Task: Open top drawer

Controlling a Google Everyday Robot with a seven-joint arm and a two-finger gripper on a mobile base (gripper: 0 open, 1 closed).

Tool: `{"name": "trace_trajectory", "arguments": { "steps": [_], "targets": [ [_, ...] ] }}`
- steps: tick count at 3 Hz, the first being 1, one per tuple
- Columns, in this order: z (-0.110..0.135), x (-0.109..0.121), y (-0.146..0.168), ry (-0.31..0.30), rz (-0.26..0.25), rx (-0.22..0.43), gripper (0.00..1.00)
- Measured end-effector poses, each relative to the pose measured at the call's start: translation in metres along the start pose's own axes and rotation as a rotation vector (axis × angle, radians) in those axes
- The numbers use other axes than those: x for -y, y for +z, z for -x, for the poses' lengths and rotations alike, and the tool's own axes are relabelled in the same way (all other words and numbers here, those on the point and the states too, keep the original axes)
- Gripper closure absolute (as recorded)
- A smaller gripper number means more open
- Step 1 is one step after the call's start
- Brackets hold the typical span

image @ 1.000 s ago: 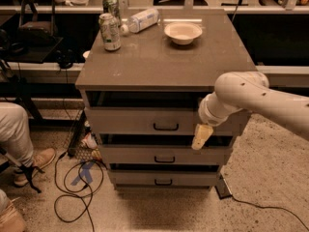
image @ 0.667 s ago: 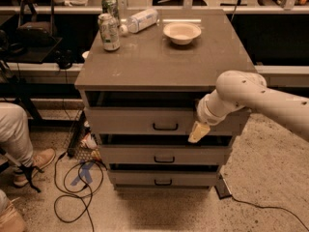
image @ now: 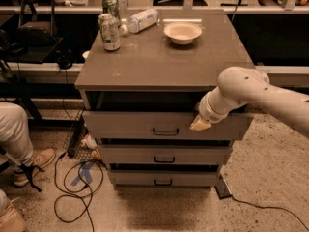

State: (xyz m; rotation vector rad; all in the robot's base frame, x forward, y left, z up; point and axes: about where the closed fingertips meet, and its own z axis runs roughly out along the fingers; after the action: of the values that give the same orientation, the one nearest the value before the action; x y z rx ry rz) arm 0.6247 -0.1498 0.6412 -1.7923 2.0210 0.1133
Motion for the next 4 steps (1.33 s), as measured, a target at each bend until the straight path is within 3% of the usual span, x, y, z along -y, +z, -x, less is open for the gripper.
{"name": "trace_trajectory", "arguments": {
  "steps": [1, 2, 3, 4],
  "targets": [
    [0.002, 0.001, -0.005, 0.000, 0.000, 0.000, 0.95],
    [0.003, 0.002, -0.006, 0.000, 0.000, 0.000, 0.00],
    [0.003, 0.002, -0.006, 0.000, 0.000, 0.000, 0.00],
    [-0.008, -0.014, -0.013, -0.020, 0.045, -0.039, 0.22]
  ]
}}
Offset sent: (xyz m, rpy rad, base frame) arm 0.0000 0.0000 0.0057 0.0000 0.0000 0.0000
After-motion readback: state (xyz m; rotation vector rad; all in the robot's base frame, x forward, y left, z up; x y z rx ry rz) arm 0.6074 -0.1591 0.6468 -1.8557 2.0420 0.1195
